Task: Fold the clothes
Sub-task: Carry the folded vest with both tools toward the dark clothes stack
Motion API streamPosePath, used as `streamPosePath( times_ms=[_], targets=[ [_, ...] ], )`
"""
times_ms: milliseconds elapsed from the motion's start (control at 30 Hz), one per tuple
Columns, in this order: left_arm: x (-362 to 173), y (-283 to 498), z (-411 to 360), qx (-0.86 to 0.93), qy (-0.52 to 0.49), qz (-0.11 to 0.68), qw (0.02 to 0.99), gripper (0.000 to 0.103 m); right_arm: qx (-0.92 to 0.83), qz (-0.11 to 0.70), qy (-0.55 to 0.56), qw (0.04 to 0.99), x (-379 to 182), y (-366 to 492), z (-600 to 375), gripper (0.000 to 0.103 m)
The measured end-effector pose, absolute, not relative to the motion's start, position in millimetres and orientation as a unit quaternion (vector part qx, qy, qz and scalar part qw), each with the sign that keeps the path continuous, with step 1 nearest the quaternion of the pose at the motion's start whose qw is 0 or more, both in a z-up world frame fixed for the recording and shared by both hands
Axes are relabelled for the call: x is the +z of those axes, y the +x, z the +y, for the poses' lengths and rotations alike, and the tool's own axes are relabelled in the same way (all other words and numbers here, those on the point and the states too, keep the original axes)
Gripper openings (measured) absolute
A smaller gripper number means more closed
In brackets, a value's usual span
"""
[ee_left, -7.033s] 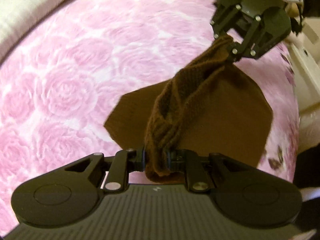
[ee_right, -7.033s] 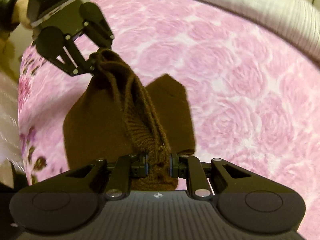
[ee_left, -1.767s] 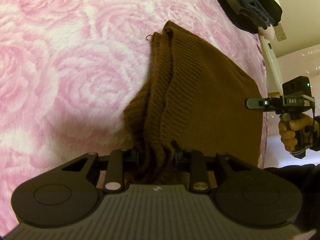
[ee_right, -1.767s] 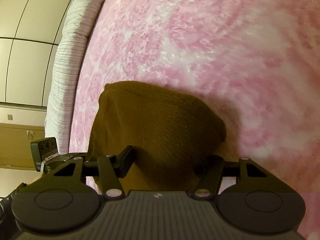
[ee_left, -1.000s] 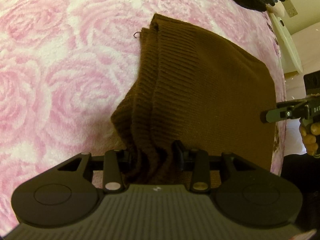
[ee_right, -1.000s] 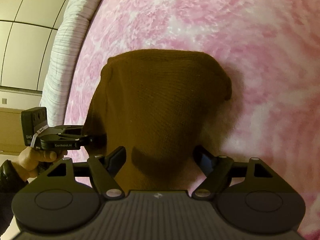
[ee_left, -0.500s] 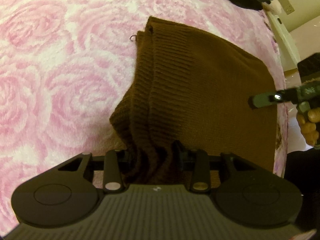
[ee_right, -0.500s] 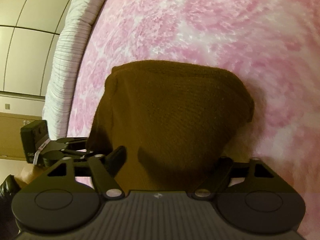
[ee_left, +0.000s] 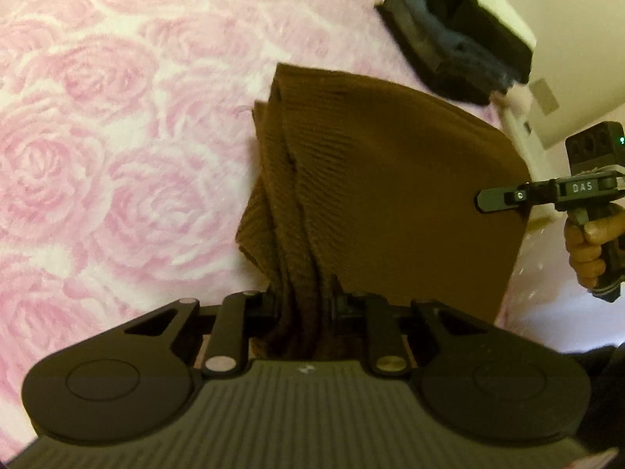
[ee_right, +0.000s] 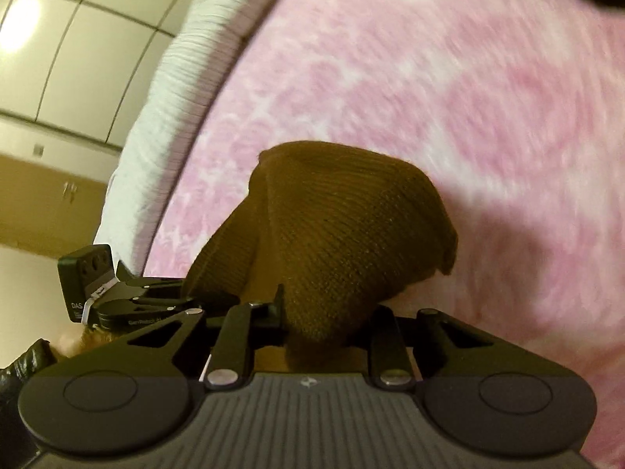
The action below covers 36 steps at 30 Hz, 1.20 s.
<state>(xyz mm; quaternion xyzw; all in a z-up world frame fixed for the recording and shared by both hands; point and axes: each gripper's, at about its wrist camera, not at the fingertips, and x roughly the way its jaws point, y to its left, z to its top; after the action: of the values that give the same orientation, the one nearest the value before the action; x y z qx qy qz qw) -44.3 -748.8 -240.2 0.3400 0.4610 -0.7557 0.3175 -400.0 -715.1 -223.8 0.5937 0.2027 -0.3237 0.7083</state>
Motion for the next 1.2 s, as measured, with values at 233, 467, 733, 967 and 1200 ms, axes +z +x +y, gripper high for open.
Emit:
streamPosePath(
  times_ms=[233, 467, 733, 967, 1200],
  targets=[
    [-180.9, -87.1, -740.3, -0.782, 0.299, 0.439, 0.326, 0.017, -0.345, 0.202, 0.558, 0.728, -156.9, -448.8, -716.4, 0.021],
    [-111.5, -161.6, -758.4, -0.816, 0.295, 0.392, 0.307, 0.017, -0.370, 0.193, 0.527, 0.740, -88.8, -506.1, -714.9, 0.021],
    [-46.0, -285.1, -805.1, -0.838, 0.278, 0.357, 0.304, 0.017, -0.389, 0.172, 0.502, 0.753, -18.2, -613.7, -749.4, 0.021],
    [-19.5, -394.6, -871.1, -0.830, 0.242, 0.372, 0.339, 0.017, -0.369, 0.187, 0.477, 0.776, 27.5, -721.1, -851.8, 0.021],
    [-7.0, -471.7, -947.0, -0.817, 0.216, 0.390, 0.366, 0.017, -0.357, 0.222, 0.446, 0.790, 64.6, -797.3, -980.5, 0.021]
  ],
)
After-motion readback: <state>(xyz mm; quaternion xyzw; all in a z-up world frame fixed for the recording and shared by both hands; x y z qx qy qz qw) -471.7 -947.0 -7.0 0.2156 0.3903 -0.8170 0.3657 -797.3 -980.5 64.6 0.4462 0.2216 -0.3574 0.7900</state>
